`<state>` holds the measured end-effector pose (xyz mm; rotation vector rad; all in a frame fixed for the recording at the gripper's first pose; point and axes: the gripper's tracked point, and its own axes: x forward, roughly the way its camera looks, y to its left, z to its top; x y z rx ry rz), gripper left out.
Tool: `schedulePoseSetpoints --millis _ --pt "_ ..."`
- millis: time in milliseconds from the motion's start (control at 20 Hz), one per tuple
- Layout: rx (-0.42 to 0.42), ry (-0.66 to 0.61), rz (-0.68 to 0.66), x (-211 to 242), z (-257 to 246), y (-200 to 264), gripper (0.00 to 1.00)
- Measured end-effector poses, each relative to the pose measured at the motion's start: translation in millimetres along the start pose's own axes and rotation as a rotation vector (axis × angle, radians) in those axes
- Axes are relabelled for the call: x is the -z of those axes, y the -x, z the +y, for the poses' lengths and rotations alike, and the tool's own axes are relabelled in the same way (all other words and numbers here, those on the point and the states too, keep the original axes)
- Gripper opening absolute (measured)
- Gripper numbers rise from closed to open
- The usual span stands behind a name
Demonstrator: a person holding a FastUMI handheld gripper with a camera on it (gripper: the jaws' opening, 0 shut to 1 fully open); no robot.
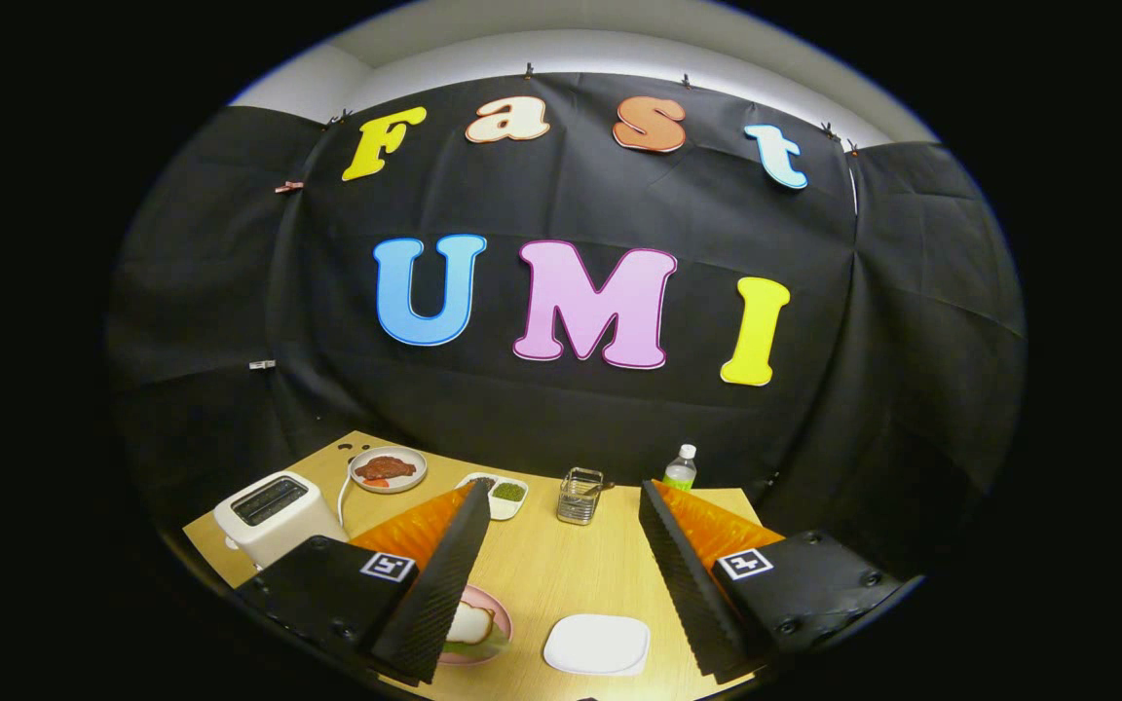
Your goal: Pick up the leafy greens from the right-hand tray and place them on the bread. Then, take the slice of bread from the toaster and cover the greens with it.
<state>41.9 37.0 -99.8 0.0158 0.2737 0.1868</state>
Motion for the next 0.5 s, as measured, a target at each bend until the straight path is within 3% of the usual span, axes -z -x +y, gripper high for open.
schedulePoseSetpoints --millis 500 --pt "-0.008 0.026 0.006 1.3 5.1 1.1 0.96"
